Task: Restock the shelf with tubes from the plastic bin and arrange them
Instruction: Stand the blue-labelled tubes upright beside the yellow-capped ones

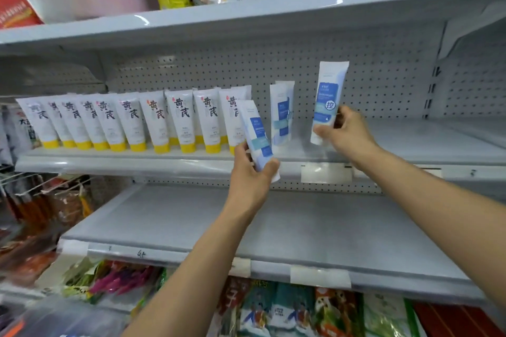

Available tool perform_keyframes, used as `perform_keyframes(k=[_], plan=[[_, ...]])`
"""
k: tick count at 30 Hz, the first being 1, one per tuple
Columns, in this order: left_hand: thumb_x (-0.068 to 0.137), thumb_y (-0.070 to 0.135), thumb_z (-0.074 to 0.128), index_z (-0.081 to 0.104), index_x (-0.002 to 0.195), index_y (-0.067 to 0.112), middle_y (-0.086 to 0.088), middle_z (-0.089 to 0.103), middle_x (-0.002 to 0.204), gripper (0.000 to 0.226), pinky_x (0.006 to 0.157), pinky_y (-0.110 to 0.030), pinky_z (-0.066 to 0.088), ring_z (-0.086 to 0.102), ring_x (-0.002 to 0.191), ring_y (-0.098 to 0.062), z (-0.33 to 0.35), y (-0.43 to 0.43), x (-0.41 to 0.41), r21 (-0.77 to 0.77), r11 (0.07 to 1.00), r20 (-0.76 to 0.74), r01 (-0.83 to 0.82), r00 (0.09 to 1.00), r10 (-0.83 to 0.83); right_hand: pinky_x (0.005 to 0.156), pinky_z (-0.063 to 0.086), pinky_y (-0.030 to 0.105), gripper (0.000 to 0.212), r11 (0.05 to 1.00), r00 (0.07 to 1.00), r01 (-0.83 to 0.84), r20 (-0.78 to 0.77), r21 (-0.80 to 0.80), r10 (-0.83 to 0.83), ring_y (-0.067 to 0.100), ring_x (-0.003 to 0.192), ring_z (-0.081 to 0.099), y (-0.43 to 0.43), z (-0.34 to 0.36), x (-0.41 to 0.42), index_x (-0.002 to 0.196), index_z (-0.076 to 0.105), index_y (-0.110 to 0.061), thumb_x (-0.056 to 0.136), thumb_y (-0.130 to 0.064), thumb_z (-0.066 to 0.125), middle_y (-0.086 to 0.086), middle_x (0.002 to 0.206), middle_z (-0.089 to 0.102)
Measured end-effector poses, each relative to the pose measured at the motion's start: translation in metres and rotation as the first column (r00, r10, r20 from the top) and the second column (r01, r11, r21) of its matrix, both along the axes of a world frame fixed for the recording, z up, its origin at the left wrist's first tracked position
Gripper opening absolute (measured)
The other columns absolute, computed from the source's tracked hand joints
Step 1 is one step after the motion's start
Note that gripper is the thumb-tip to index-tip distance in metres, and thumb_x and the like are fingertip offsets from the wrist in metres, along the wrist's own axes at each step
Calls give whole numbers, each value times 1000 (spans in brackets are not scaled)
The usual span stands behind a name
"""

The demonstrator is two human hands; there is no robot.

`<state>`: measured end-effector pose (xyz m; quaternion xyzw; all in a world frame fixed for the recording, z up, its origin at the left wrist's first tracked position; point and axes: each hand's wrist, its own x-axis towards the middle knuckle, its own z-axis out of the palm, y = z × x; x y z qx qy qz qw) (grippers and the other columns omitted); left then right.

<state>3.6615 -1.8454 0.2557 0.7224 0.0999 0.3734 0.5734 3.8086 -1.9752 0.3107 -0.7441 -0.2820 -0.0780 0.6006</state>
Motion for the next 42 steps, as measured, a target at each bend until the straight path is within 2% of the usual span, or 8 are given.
perform_keyframes(k=[3, 13, 20, 26, 29, 33, 37, 42], plan=[[88, 17, 67, 38, 133, 23, 10, 59, 115, 54, 91, -34, 54, 61, 100, -5, 4, 10, 15, 26, 1000, 2, -12, 1000, 12, 77, 48, 29, 34, 993, 999, 39, 16, -107, -37, 19, 91, 63, 16, 0, 24, 111, 59, -10, 80, -8, 73, 5, 101, 64], [88, 19, 69, 36, 122, 32, 30, 50, 103, 49, 81, -20, 47, 56, 95, 8, 10, 29, 43, 62, 998, -1, -13, 1000, 13, 90, 49, 36, 42, 959, 994, 110, 38, -261, -104, 26, 102, 63, 46, -12, 84, 116, 59, -8, 77, -9, 75, 11, 115, 66], [88, 21, 69, 35, 122, 34, 28, 51, 105, 50, 78, -15, 47, 57, 97, 6, 8, 31, 48, 41, 999, -6, 0, 1000, 1, 86, 46, 31, 45, 945, 993, 110, 82, -309, -89, 27, 106, 61, 51, -11, 94, 120, 57, -9, 79, -10, 75, 12, 119, 64], [88, 16, 68, 38, 127, 28, 11, 57, 120, 50, 89, -29, 54, 60, 106, -6, 7, 25, 41, -6, 1000, 19, -4, 1000, 4, 85, 46, 34, 63, 919, 991, 130, 23, -373, -131, 29, 110, 57, 41, -13, 90, 133, 42, -9, 80, -18, 75, 12, 126, 56], [90, 12, 64, 41, 124, 26, 9, 58, 115, 43, 83, -37, 59, 61, 101, -8, 9, 19, 34, -59, 998, 29, 15, 999, -13, 87, 48, 38, 58, 904, 965, 255, 145, -342, -218, 28, 107, 56, 29, -15, 78, 132, 41, -9, 84, -20, 70, 9, 116, 55], [92, 11, 60, 44, 115, 23, 8, 59, 103, 31, 72, -36, 61, 62, 93, -12, 14, 10, 27, -129, 991, 43, 22, 999, -17, 70, 47, 17, 22, 981, 978, -14, 202, -194, 54, 11, 76, 55, 16, -15, 38, 103, 60, -16, 84, -6, 66, -3, 83, 58], [94, 12, 58, 46, 117, 20, 4, 63, 102, 27, 76, -49, 60, 65, 95, -21, 17, 0, 26, -205, 977, 24, 56, 998, -52, 69, 50, 13, 38, 873, 913, -366, 59, -324, 404, 5, 75, 58, 9, -10, -10, 110, 64, -15, 76, -16, 79, 4, 92, 67], [92, 8, 61, 43, 123, 19, 7, 64, 98, 37, 71, -40, 61, 69, 84, -14, 18, -15, 26, -242, 962, 50, 123, 992, -115, 71, 51, 23, 51, 851, 908, -322, 118, -416, 401, 6, 74, 57, 15, -16, -32, 116, 60, -21, 70, -31, 81, 0, 93, 66]])
